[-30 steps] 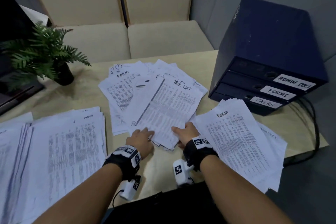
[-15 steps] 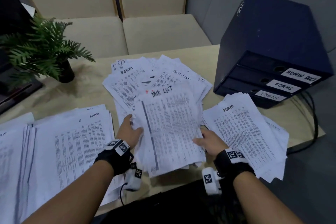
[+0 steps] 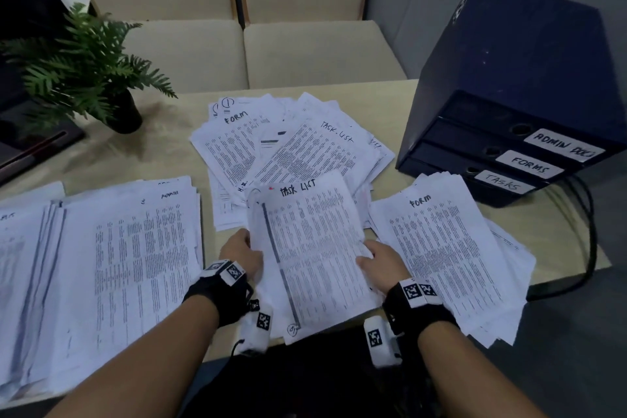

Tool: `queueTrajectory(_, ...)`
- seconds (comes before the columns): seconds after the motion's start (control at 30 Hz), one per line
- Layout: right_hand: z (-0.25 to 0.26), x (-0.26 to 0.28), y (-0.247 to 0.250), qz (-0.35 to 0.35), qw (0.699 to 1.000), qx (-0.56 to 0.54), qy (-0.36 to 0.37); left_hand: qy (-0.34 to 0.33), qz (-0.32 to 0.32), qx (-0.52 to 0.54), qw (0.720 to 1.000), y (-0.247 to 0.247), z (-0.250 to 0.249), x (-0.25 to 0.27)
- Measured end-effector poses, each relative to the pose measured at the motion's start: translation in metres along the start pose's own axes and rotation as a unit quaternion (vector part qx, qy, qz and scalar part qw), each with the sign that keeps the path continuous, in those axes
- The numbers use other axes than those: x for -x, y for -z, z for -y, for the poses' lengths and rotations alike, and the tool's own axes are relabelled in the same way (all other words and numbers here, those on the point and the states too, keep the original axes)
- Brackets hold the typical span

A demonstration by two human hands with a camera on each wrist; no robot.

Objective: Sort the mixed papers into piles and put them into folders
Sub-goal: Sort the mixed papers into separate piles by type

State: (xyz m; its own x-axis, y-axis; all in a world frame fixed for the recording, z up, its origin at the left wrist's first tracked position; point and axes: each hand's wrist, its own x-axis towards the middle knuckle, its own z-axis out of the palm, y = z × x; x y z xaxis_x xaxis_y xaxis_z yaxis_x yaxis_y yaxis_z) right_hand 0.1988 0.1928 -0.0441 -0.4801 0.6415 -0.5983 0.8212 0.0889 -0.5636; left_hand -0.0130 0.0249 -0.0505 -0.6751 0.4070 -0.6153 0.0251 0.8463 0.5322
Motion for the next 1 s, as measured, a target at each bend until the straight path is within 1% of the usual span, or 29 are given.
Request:
queueTrajectory(0.03,-0.001,0.0,0.002,-0.024,1.0,-0.011,-0.007,-0.006,-0.004,0.011,1.0,0.0,-0.001,0.001)
queueTrajectory(0.1,-0.006,0.0,0.01,-0.103,0.992,-0.062,-0.021,-0.007,-0.016,0.035,0.999,0.001,0.001,0.004)
queueTrajectory(0.17,-0.009,0.004,0.024,-0.202,0.966,-0.156,-0.038,-0.005,-0.042,0.048,0.998,0.004,0.004,0.007)
queueTrajectory(0.2,-0.012,0.006,0.032,-0.238,0.95,-0.201,-0.039,0.0,-0.051,0.05,0.997,0.005,0.007,0.007)
queueTrajectory(0.23,-0.015,0.007,0.039,-0.252,0.941,-0.224,-0.037,0.003,-0.057,0.049,0.997,0.006,0.009,0.008)
queueTrajectory(0.27,-0.017,0.008,0.044,-0.255,0.938,-0.234,-0.036,0.005,-0.059,0.052,0.997,0.007,0.012,0.009)
queueTrajectory(0.33,-0.021,0.006,0.045,-0.232,0.944,-0.232,-0.023,0.006,-0.054,0.063,0.997,0.007,0.012,0.012)
queueTrajectory(0.4,-0.02,0.005,0.04,-0.178,0.955,-0.236,-0.007,0.0,-0.051,0.073,0.996,0.005,0.011,0.015)
queueTrajectory(0.47,-0.015,0.005,0.03,-0.114,0.972,-0.205,0.005,-0.009,-0.043,0.079,0.996,0.005,0.01,0.019)
queueTrajectory(0.53,-0.01,0.003,0.019,-0.068,0.984,-0.161,0.009,-0.02,-0.034,0.092,0.995,0.004,0.01,0.021)
queueTrajectory(0.63,-0.005,-0.002,0.007,-0.037,0.989,-0.139,0.017,-0.022,-0.024,0.133,0.991,0.002,0.011,0.023)
queueTrajectory(0.73,-0.002,-0.002,0.001,-0.017,0.984,-0.175,0.031,-0.02,-0.029,0.171,0.985,0.002,0.011,0.024)
queueTrajectory(0.83,-0.001,0.0,0.0,-0.02,0.985,-0.164,0.046,-0.036,-0.044,0.172,0.983,0.002,0.011,0.025)
queueTrajectory(0.93,-0.001,0.0,0.002,-0.069,0.987,-0.137,0.046,-0.046,-0.046,0.16,0.985,0.002,0.013,0.027)
queueTrajectory(1.0,-0.004,-0.003,0.004,-0.099,0.985,-0.141,0.028,-0.043,-0.051,0.146,0.987,0.002,0.016,0.025)
